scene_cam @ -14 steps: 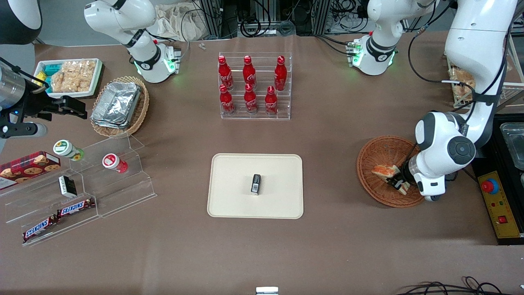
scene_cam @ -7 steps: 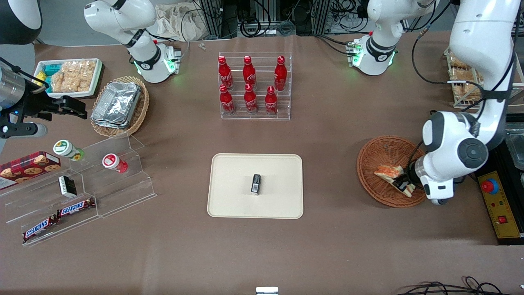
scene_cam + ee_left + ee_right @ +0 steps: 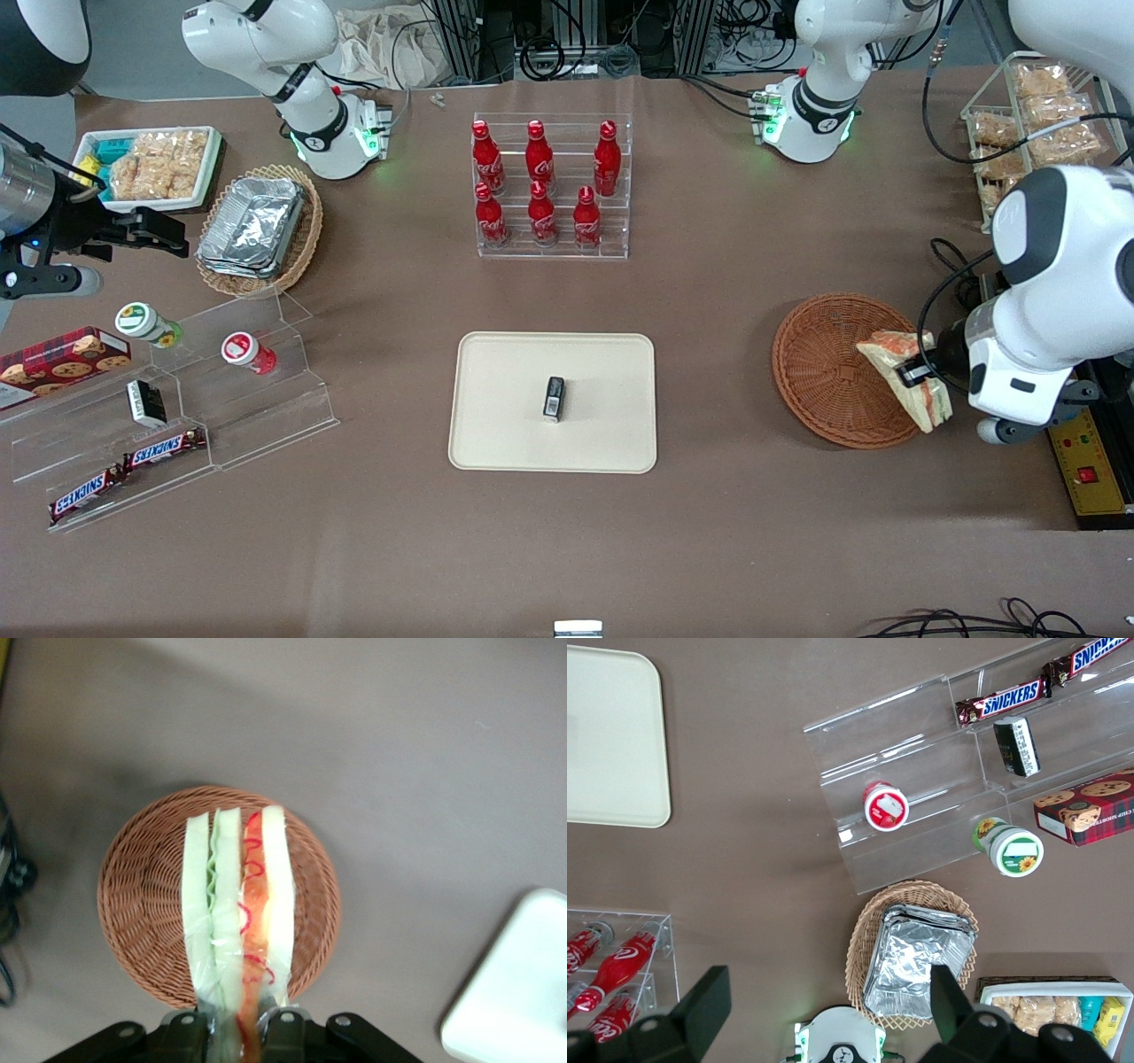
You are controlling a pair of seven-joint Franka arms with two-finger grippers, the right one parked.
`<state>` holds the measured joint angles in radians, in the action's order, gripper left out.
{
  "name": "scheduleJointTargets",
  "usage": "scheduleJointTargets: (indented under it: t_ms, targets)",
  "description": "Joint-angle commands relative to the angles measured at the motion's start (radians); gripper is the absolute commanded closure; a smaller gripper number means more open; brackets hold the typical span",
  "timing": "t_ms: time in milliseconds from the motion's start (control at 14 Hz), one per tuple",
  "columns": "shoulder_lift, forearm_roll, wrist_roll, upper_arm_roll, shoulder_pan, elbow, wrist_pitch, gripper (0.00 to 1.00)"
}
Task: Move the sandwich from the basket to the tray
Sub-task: 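Lift the sandwich and carry it over the cream tray, then lower the sandwich onto the tray beside the black box and release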
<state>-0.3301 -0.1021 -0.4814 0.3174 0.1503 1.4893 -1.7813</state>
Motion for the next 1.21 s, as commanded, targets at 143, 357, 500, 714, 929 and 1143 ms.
scheduleJointTargets:
  t_ms: [143, 357, 500, 714, 929, 1143]
  targets:
    - [-0.110, -0.056, 0.080, 0.042, -0.240, -0.075, 0.022, 1.00]
    - [-0.287, -0.057, 0.037, 0.043, -0.353, -0.205, -0.025, 1.00]
    - [-0.406, -0.064, 0.032, 0.040, -0.415, -0.264, -0.165, 1.00]
    - [-0.521, -0.064, 0.030, 0.037, -0.475, -0.282, -0.294, 1.00]
    - [-0.575, -0.065, 0.001, 0.034, -0.491, -0.282, -0.345, 1.00]
    - [-0.601, -0.067, 0.001, 0.034, -0.492, -0.281, -0.380, 1.00]
